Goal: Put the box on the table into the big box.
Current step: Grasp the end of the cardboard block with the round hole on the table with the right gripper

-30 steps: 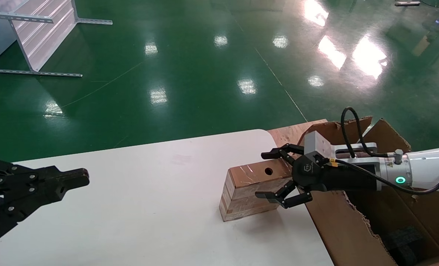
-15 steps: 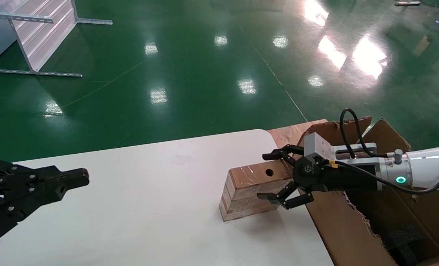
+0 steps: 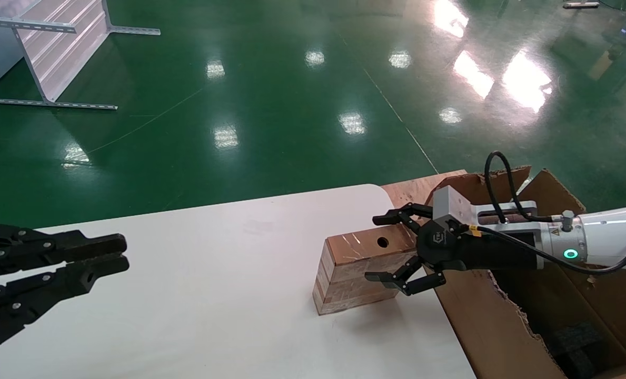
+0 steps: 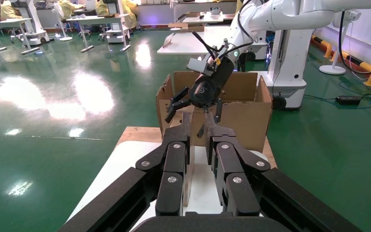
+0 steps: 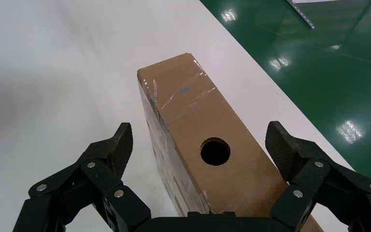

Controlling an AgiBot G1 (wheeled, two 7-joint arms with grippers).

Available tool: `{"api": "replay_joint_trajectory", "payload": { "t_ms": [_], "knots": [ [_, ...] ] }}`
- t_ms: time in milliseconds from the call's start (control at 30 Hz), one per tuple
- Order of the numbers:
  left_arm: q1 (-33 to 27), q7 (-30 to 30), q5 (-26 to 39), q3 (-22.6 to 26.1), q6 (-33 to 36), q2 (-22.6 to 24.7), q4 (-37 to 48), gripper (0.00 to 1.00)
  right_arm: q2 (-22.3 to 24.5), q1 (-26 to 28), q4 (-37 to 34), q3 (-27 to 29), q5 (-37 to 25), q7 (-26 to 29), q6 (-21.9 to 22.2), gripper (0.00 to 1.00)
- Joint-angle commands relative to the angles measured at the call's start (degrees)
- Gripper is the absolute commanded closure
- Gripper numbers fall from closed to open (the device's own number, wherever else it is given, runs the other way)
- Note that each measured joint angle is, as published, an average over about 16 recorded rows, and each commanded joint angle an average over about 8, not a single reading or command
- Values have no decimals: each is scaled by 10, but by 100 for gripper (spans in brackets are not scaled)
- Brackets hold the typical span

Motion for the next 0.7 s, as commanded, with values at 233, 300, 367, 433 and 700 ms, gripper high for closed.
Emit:
{"api": "replay_joint_trajectory", "payload": {
  "t_ms": [233, 300, 367, 433, 700],
  "knots": [
    [0, 0, 0, 0, 0, 0, 0, 100, 0, -1, 0, 1, -1, 0, 0, 98],
    [0, 0, 0, 0, 0, 0, 0, 100, 0, -1, 0, 1, -2, 0, 0, 100],
    [0, 0, 0, 0, 0, 0, 0, 100, 0, -2, 0, 2, -2, 0, 0, 100],
    [0, 0, 0, 0, 0, 0, 0, 100, 0, -2, 0, 2, -2, 1, 0, 100],
    [0, 0, 0, 0, 0, 0, 0, 100, 0, -2, 0, 2, -3, 1, 0, 100]
  ]
}}
